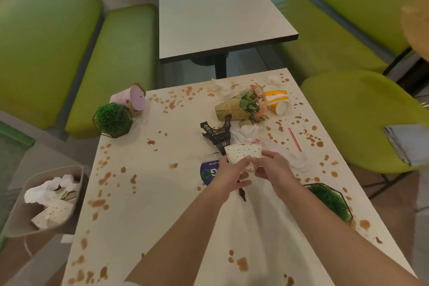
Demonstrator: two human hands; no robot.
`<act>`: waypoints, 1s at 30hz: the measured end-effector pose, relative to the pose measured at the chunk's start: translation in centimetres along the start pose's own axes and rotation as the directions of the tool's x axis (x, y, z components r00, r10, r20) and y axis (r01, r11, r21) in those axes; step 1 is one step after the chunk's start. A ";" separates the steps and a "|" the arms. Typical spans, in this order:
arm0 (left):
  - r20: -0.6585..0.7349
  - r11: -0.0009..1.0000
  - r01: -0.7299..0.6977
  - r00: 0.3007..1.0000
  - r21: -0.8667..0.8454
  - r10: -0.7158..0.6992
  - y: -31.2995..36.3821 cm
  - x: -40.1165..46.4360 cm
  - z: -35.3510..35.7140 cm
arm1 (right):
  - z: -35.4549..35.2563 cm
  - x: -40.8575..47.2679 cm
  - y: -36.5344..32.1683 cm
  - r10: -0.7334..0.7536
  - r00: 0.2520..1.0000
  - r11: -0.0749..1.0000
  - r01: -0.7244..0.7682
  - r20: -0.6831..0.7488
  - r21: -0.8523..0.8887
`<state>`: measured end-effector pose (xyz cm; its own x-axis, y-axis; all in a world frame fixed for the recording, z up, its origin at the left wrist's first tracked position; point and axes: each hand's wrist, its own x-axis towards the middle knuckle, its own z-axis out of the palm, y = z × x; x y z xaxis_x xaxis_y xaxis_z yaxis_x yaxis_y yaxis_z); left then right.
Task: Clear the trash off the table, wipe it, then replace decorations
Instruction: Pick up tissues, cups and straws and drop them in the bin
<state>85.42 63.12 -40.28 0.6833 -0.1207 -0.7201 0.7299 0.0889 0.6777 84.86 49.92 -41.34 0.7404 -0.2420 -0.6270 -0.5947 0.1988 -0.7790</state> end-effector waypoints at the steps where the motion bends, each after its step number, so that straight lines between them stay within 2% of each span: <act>1: -0.015 1.000 -0.017 1.000 -0.018 0.017 0.1 -0.1 -0.6 | 0.6 -0.1 0.1 -0.008 1.000 1.000 0.008 0.025 -0.006; 6: -0.169 0.987 -0.137 0.978 -0.084 0.121 0.9 -1.0 -6.1 | 5.6 -0.7 0.7 -0.022 0.994 1.000 0.023 0.108 -0.002; 10: -0.287 0.978 -0.172 0.949 -0.120 0.132 1.2 -2.5 -11.5 | 10.7 -1.7 1.3 -0.014 0.983 1.000 0.017 0.184 -0.018; 14: -0.330 0.969 -0.207 0.931 -0.133 0.154 0.9 -4.2 -17.6 | 16.3 -3.8 1.8 -0.004 0.957 0.993 0.038 0.291 -0.113; 23: -0.390 0.940 -0.228 0.913 -0.253 0.117 0.0 -8.1 -32.5 | 30.8 -10.2 4.8 -0.023 0.932 0.978 0.096 0.361 -0.185; 27: -0.462 0.959 -0.228 0.877 -0.169 0.127 -0.7 -8.8 -39.1 | 37.6 -11.9 6.7 -0.046 0.923 0.952 0.157 0.382 -0.264; 30: -0.552 0.974 -0.208 0.825 -0.091 0.124 -1.0 -9.4 -43.9 | 42.6 -12.6 7.9 -0.093 0.919 0.911 0.234 0.382 -0.339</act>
<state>79.10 107.54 -40.72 0.6642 0.4570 -0.5916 0.5706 0.2013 0.7961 84.20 94.99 -39.45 0.8559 0.1222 -0.5024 -0.4751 -0.1976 -0.8575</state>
